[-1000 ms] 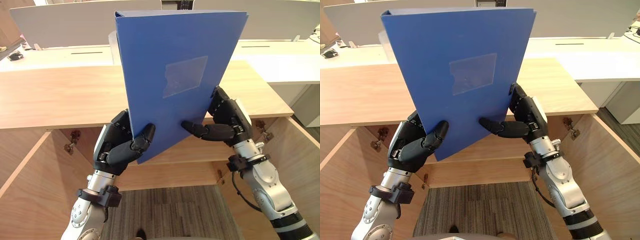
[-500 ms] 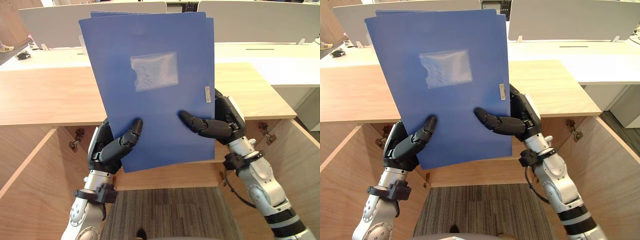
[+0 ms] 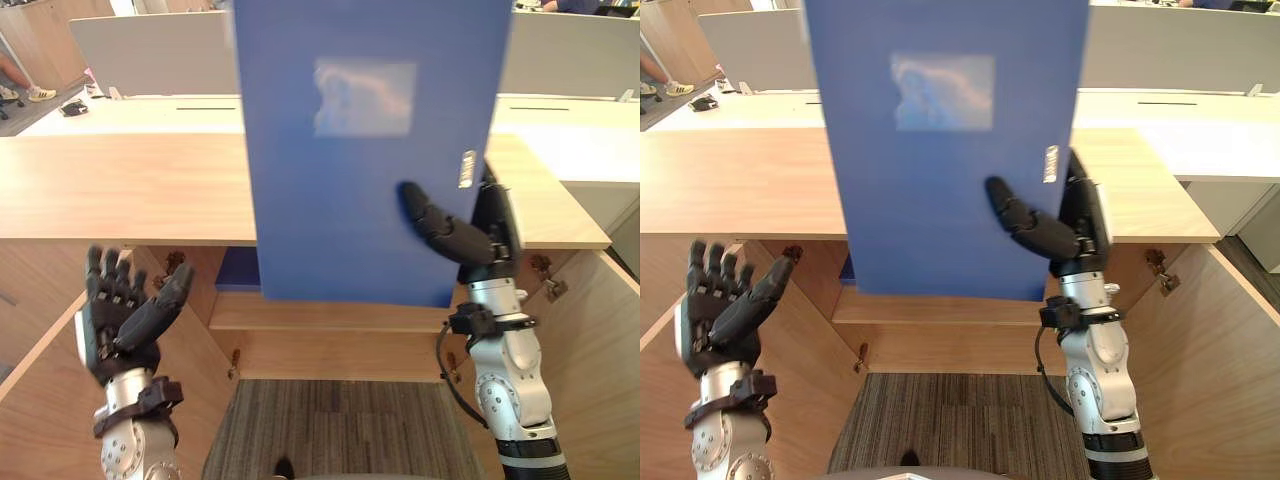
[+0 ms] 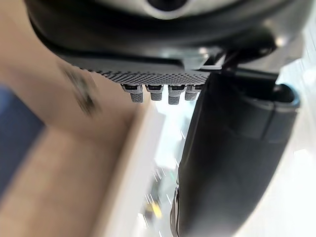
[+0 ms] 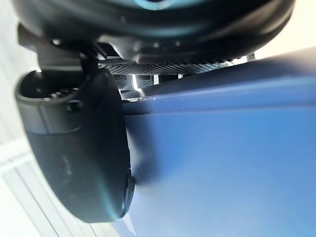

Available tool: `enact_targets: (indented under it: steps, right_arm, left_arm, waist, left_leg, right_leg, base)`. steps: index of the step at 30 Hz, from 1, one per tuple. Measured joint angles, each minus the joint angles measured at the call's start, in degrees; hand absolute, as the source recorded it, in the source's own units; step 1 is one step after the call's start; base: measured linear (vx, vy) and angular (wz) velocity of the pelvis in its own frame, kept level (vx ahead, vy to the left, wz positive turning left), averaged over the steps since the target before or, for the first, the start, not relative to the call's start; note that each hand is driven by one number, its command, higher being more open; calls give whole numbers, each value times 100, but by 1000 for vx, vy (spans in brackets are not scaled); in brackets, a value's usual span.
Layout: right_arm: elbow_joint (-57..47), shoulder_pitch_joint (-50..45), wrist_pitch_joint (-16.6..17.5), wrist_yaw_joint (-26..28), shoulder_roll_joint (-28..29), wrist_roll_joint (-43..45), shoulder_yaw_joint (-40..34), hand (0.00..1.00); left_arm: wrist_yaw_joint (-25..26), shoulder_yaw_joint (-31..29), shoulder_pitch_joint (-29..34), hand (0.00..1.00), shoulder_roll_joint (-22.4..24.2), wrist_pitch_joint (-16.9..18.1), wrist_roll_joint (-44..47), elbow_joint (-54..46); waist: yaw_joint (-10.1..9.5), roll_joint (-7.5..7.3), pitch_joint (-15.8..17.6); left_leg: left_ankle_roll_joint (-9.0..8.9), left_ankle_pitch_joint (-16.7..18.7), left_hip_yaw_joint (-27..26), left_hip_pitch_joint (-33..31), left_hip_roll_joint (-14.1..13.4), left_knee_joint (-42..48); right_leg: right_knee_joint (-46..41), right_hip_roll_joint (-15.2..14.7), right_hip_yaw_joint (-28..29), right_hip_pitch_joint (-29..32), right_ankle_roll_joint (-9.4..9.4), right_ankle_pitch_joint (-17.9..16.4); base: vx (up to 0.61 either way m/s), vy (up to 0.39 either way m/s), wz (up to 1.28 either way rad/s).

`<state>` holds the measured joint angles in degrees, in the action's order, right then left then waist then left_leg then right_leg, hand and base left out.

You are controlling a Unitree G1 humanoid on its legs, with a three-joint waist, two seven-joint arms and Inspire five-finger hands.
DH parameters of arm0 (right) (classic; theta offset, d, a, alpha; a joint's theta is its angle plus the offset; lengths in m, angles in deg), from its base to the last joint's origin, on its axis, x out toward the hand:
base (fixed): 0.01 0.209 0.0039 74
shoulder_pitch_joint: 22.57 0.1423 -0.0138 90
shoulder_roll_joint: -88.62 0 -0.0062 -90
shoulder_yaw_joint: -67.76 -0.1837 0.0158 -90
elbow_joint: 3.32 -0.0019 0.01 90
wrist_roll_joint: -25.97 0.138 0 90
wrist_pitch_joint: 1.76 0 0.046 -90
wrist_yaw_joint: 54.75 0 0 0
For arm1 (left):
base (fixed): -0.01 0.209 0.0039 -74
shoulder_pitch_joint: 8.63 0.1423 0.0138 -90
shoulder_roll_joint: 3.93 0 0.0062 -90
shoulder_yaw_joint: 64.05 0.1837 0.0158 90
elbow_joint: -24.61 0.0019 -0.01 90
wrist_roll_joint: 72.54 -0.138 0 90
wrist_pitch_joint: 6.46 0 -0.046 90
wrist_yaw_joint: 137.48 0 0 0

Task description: Walk over to the cabinet, pick up the folder, carry it to the office cabinet, place the folder inside the office cabinet, then close the office cabinet door

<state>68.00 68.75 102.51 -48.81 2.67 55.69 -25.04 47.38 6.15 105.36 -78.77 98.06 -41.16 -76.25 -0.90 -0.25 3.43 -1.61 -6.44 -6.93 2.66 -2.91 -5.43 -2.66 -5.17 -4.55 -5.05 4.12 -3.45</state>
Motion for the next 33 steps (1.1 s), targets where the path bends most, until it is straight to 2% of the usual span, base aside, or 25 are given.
enact_targets:
  steps: [4,8,13,15,17,21,23,27,31,33]
  right_arm:
    - [-30,0,37,3,-3,10,102,0]
    - [-30,-7,37,53,-17,7,555,0]
    - [89,9,44,123,-140,-94,1544,0]
    - [303,203,60,151,-225,-316,1917,0]
    - [929,779,47,123,-322,-729,2471,0]
    - [1654,1166,-184,-9,-428,-1455,2942,0]
    - [1760,1255,-212,-50,-544,-1992,3146,0]
    - [2098,1623,-224,-161,-516,-2283,3200,0]
    - [2677,1849,-349,-588,-85,-2170,2403,0]
    - [2677,1942,-378,-876,153,-1743,1876,0]
  left_arm:
    - [-11,-5,108,100,23,-69,-166,805]
    - [-112,68,55,100,13,-366,-522,2304]
    - [-276,121,-176,100,-22,-650,-1320,4547]
    - [-278,146,-438,100,-99,-663,-1477,5243]
    - [-273,369,-1077,100,-367,-716,-1696,6068]
    - [-275,535,-1490,100,-474,-702,-1790,6292]
    - [-271,621,-1773,100,-542,-631,-1790,6271]
    - [-248,796,-2204,100,-644,-552,-1785,6261]
    - [-207,895,-2638,100,-584,-478,-1722,6106]
    - [-184,884,-2788,100,-480,-457,-1676,5841]
  waist:
    - [-8,7,-12]
    - [26,-3,-23]
    - [9,-15,37]
    - [3,-41,295]
    - [10,-88,883]
    - [-21,-22,1406]
    - [-56,110,1665]
    - [-40,246,2052]
    - [-85,342,2176]
    - [-116,342,2257]
  left_leg:
    - [-2,1,15,-35,-5,0]
    - [-4,2,3,-116,-7,0]
    - [-7,2,-76,-320,-27,35]
    - [-21,19,-132,-476,-48,136]
    - [-23,246,-139,-1148,-94,903]
    - [-32,691,-106,-1923,-171,2026]
    - [-10,924,-80,-2479,-230,2664]
    - [13,1158,-68,-3216,-304,3429]
    - [66,1506,-13,-4232,-456,4380]
    - [91,1699,7,-4679,-513,4876]
  right_leg:
    - [17,4,-26,21,0,0]
    - [14,4,-22,106,0,2]
    - [-97,-1,54,400,0,3]
    - [-336,-5,124,650,-28,-39]
    - [-998,-40,168,1268,-63,-205]
    - [-1851,-57,188,1927,-75,-551]
    - [-2386,-62,219,2433,-83,-743]
    - [-3119,-91,289,3178,-75,-962]
    - [-3955,-84,307,4121,-67,-1258]
    - [-4417,-90,328,4541,-47,-1431]
  base:
    - [3,-5,1]
    - [0,0,0]
    - [2,5,-8]
    - [-54,14,-14]
    - [-148,-13,-2]
    - [-174,-18,5]
    - [-151,17,-2]
    - [-113,30,-5]
    - [-61,15,-2]
    - [-37,26,-5]
